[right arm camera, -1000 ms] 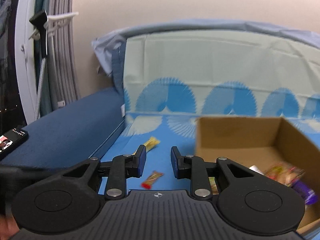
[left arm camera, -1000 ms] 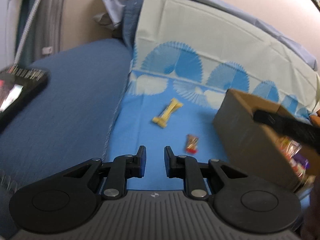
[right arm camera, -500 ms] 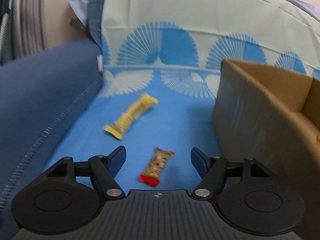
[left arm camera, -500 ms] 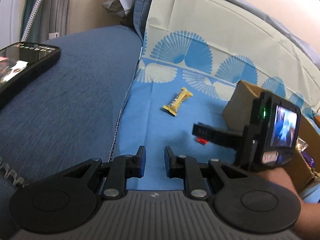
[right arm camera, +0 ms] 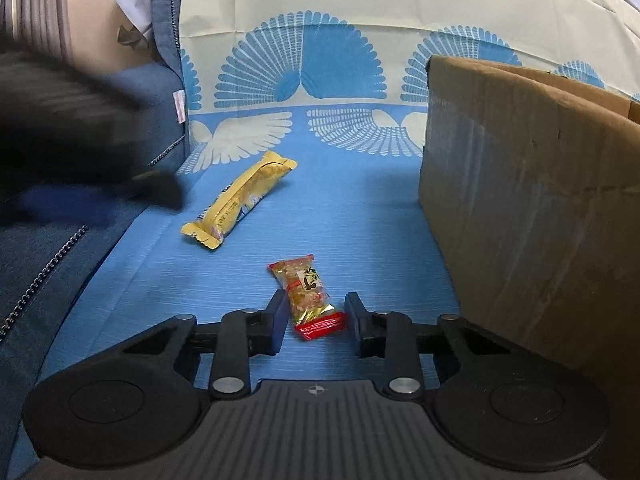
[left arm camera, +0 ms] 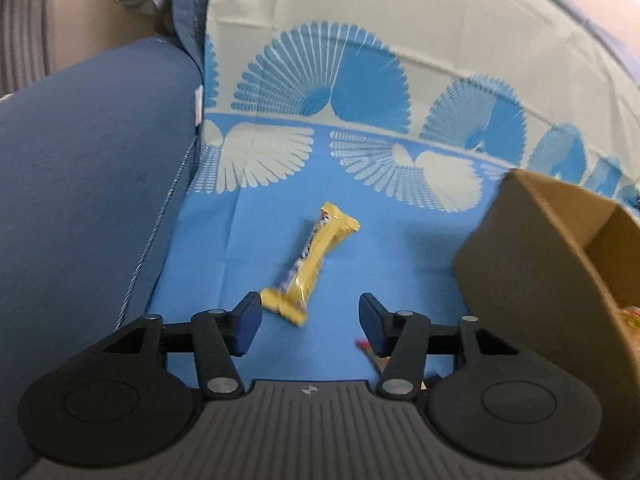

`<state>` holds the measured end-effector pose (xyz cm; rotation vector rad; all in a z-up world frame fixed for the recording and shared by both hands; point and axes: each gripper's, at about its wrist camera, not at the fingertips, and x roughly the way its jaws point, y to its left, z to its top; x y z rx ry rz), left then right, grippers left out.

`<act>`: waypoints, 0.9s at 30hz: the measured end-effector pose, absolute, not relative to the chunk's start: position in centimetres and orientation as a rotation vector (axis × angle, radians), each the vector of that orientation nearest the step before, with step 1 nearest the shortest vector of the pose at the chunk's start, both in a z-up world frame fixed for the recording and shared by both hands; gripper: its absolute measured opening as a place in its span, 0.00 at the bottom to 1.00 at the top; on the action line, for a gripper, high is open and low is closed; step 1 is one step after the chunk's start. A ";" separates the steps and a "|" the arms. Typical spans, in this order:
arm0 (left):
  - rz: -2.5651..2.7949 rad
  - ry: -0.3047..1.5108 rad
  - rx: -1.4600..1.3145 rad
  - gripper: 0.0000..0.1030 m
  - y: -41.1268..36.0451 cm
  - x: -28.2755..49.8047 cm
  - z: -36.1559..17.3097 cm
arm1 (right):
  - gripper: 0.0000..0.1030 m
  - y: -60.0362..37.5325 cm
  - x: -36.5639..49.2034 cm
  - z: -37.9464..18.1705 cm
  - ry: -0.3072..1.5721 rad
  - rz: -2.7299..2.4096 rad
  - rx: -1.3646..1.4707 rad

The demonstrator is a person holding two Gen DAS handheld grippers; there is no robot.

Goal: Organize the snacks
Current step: 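Move right tool to the small red candy while left tool reaches the yellow wafer bar, then grasp the yellow wafer bar with left tool while right tool grasps the red candy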

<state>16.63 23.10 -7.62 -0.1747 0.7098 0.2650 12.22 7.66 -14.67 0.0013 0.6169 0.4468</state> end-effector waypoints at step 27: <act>0.287 0.890 -0.241 0.25 21.6 5.2 -6.9 | 0.27 5.4 7.8 -11.3 0.734 0.552 -0.015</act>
